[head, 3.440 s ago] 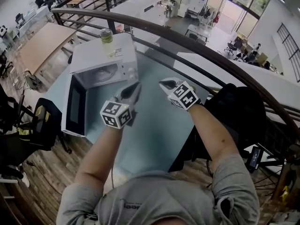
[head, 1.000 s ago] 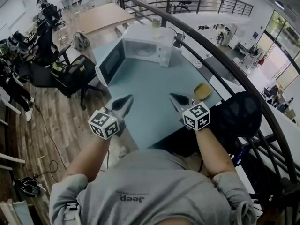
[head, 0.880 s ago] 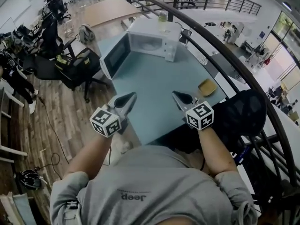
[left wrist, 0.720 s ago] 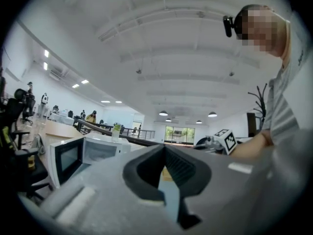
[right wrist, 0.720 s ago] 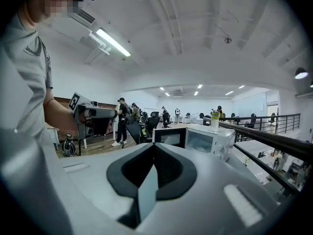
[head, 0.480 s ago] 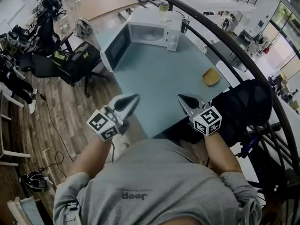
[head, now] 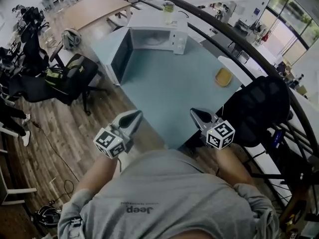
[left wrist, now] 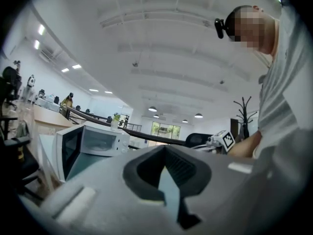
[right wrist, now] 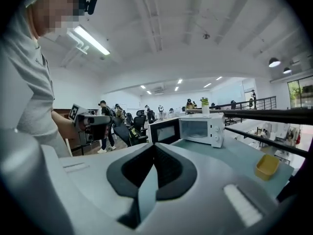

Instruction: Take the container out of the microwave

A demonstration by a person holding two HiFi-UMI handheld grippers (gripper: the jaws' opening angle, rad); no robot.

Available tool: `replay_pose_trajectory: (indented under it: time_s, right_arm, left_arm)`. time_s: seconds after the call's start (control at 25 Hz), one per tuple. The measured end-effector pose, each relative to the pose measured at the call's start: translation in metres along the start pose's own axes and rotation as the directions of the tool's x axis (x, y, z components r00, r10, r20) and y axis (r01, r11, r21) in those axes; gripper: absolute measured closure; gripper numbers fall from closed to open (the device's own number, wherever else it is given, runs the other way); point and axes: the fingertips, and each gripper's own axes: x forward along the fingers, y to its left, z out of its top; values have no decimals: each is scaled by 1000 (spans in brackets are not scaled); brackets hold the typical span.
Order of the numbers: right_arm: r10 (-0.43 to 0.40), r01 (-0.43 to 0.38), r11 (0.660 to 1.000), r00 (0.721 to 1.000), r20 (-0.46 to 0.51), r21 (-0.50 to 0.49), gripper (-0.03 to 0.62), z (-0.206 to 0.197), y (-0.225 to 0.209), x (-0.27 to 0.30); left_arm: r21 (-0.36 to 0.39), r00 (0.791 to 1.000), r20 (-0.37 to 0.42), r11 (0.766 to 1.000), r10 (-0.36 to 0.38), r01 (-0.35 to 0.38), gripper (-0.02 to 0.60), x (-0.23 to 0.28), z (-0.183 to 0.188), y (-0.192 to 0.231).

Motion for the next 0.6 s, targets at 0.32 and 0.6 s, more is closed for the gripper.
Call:
replay_pose_trajectory:
  time_s: [0.32,0.6]
  right_arm:
    - [-20,21,999,1000,-6,47,591,6,-6,18]
    - [-25,25,995,1000,5,98,591,10,-30,14]
  left_arm:
    - [-19,1000,-1,1000,-23,23,563,4,4,26]
    - [-46,1000,16,999,2,-1,563,17,7,28]
